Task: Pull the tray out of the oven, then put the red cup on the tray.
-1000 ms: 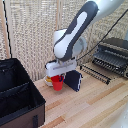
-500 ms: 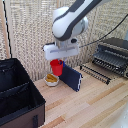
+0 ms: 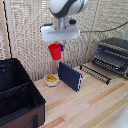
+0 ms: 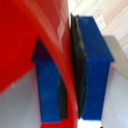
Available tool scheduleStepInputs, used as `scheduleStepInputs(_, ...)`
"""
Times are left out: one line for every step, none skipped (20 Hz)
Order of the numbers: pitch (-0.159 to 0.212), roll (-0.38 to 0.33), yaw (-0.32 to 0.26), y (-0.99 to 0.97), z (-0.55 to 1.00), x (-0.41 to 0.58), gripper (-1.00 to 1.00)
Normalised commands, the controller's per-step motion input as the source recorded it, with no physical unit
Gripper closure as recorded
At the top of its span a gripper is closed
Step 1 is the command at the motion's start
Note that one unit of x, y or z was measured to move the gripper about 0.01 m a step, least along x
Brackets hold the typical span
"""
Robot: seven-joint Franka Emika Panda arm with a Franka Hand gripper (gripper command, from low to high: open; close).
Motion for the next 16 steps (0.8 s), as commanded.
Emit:
scheduleStepInputs(0.040,0.070,-0.070,-0.77,0.94,0.154,1.00)
scheduleStepInputs(0.040,0.077,-0.056,-0.81,0.92,0.120,1.00)
scheduleStepInputs(0.044,0.080,-0.047,-0.85,0.89,0.054,1.00)
scheduleStepInputs(0.048,0.090,-0.035,-0.89,0.81,0.000,1.00)
scheduleStepInputs(0.049,0.092,-0.029,-0.91,0.79,0.000,1.00)
scheduleStepInputs(0.052,0.094,-0.020,-0.94,0.75,0.000,1.00)
scheduleStepInputs(0.064,0.090,-0.026,-0.95,0.73,-0.006,1.00)
scheduleStepInputs(0.064,0.087,-0.031,-0.94,0.63,-0.046,1.00)
scheduleStepInputs(0.051,0.088,-0.031,-0.93,0.53,-0.057,1.00)
scheduleStepInputs(0.032,0.087,-0.028,-0.95,0.43,-0.040,1.00)
scheduleStepInputs(0.011,0.080,-0.032,-0.95,0.34,-0.023,1.00)
scheduleStepInputs(0.000,0.079,-0.034,-0.95,0.21,0.000,1.00)
scheduleStepInputs(0.000,0.076,-0.034,-0.96,0.13,0.000,1.00)
scheduleStepInputs(-0.014,0.070,-0.038,-0.95,0.08,0.000,1.00)
scheduleStepInputs(-0.024,0.074,-0.033,-0.96,0.05,0.000,1.00)
scheduleStepInputs(-0.031,0.078,-0.025,-0.97,0.03,0.000,1.00)
